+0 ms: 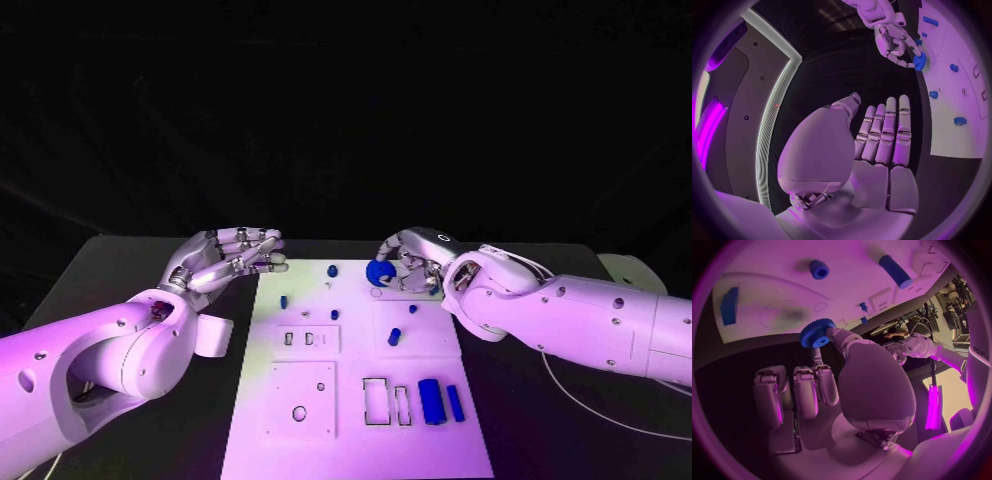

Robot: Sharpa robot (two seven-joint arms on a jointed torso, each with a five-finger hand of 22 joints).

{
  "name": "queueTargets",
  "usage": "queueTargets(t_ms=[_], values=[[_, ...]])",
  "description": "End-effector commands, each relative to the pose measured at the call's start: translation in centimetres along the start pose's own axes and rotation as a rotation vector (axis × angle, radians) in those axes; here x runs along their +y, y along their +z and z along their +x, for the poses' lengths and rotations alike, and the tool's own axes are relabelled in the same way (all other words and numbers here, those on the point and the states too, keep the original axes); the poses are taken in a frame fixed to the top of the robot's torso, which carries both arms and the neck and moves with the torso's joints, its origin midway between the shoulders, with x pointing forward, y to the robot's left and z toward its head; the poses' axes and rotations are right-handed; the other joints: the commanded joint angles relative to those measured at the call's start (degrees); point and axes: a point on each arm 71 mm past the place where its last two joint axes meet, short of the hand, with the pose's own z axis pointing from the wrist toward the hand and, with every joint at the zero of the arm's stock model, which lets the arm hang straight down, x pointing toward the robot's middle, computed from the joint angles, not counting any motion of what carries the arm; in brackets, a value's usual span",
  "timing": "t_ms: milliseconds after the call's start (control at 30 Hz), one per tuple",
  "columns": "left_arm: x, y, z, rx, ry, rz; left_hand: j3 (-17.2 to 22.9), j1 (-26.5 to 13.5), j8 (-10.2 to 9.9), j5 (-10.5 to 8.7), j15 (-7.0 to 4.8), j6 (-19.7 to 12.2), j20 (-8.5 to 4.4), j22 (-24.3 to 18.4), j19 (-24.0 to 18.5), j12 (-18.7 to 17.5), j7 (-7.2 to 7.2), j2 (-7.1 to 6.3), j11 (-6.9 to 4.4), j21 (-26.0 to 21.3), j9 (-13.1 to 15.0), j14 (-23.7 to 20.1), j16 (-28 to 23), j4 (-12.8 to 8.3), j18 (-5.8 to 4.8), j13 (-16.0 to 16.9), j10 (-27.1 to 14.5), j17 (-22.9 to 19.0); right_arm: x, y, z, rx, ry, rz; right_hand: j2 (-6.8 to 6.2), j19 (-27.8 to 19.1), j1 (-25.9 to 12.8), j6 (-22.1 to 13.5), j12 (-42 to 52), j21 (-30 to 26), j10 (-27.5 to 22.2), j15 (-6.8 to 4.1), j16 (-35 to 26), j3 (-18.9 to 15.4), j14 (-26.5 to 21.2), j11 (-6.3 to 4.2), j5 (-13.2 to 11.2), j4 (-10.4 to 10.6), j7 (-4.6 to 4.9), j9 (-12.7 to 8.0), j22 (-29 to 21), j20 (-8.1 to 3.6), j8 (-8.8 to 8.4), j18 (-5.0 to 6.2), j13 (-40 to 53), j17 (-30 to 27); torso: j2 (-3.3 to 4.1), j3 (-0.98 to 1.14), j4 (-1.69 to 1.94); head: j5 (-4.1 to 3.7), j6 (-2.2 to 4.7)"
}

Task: Assemble the parts on the task board

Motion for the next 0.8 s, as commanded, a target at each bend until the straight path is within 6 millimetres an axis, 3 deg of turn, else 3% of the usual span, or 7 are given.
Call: queueTargets(t_ms=[33,300,400,800], values=[[-0.1,0.1,0.3,0.021,-0.007,0.008,0.2,-0.6,-0.3,0.1,-0.13,-0.3,0.38,-0.1,0.0,-0.2,0.86,-0.02,0.4,-0.2,-0.1,-0.3,-0.4,-0.1,0.73,0.0,0.1,0.0,2.1,0.3,-0.1,-0.05,-0.095,-0.081,-0.07,6.0,-0.5,1.9,0.3,0.2,1.8,-0.43,0.4,0.4,5.5,-0.42,0.3,0.1,-1.66,0.4,15.1,-0.39,0.91,-0.81,10.3,12.8,0.04,-0.03,0.01,0.2,0.06],[-0.1,0.1,0.5,0.025,-0.009,0.008,0.2,-0.6,-0.3,0.1,-0.13,-0.3,0.38,-0.1,0.0,-0.2,0.86,-0.02,0.4,-0.2,-0.1,-0.3,-0.4,-0.1,0.73,0.0,0.1,0.0,5.3,1.7,1.1,-0.049,-0.128,-0.142,-0.17,6.0,-0.8,1.9,0.3,0.2,1.9,-0.5,0.4,0.6,5.5,-0.49,-0.3,0.1,-1.72,0.4,15.1,-0.48,0.85,-0.81,10.3,12.8,0.05,-0.07,0.23,0.09,0.03],[-0.1,0.2,0.5,0.026,-0.01,0.008,0.3,-0.6,-0.3,0.1,-0.11,-0.3,0.4,-0.1,-0.1,-0.3,0.88,-0.01,0.41,-0.2,-0.1,-0.4,-0.5,-0.1,0.73,0.0,0.1,0.1,6.0,2.3,1.6,-0.046,-0.135,-0.149,-0.16,6.0,-0.8,2.0,0.3,0.2,1.8,-0.52,0.4,0.6,5.5,-0.5,-0.4,0.1,-1.73,0.4,15.1,-0.49,0.83,-0.81,10.3,12.8,0.05,-0.09,0.13,0.13,0.01],[-0.1,0.2,0.7,0.03,-0.012,0.007,0.3,-0.6,-0.3,0.1,-0.11,-0.3,0.4,-0.1,-0.1,-0.3,0.88,-0.01,0.41,-0.2,-0.1,-0.4,-0.5,-0.1,0.73,0.0,0.1,0.1,7.3,4.0,3.7,-0.021,-0.146,-0.145,-0.1,6.0,-1.0,2.0,0.0,0.2,1.6,-0.54,0.3,0.8,5.5,-0.5,-0.7,0.1,-1.74,0.4,15.1,-0.52,0.79,-0.81,10.0,12.7,0.12,-0.02,0.11,0.55,-0.05]])
